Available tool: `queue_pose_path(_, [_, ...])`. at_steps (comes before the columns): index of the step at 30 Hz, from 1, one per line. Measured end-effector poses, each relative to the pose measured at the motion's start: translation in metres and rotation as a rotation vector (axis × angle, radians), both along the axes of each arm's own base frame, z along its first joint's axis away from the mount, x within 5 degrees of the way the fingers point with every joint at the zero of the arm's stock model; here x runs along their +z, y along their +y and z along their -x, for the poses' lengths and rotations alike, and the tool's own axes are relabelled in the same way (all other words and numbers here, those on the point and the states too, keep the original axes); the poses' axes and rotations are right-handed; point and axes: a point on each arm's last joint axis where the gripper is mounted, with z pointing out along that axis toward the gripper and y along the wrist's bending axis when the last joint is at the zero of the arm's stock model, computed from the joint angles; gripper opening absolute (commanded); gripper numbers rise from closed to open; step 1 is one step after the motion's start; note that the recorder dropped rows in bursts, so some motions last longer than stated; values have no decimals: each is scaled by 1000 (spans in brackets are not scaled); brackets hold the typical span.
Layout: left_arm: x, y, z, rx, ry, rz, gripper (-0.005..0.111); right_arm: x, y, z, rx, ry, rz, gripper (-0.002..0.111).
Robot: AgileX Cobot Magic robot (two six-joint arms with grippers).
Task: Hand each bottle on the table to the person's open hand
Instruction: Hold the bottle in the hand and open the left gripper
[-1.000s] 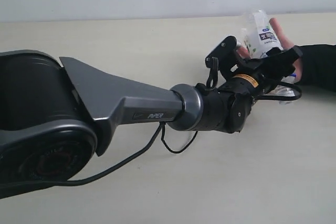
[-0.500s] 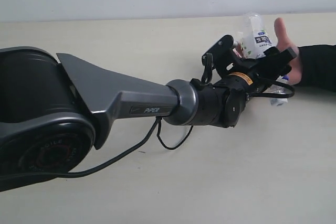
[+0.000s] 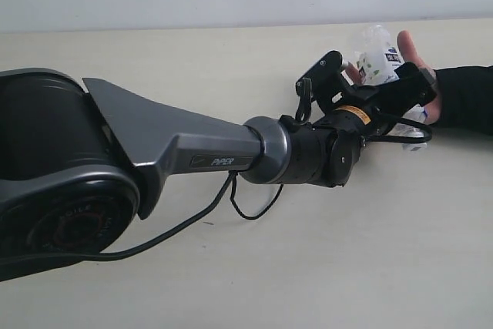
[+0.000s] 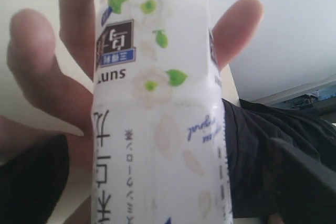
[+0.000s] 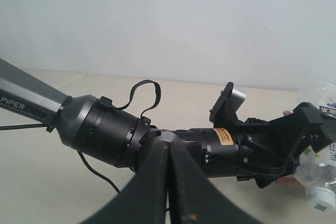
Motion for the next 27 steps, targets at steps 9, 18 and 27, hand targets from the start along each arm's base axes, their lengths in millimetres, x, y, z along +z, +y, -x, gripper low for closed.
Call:
queue_pose_path(9, [0, 0, 0, -4, 10, -5, 96, 0, 0, 0, 0, 0, 0, 0])
queue_pose_path(18, [17, 4, -4, -44, 73, -36, 96, 0, 0, 0, 0, 0, 0, 0])
queue_pose_path(27, [34, 27, -18, -142, 243, -169, 96, 0, 0, 0, 3, 3, 1, 0])
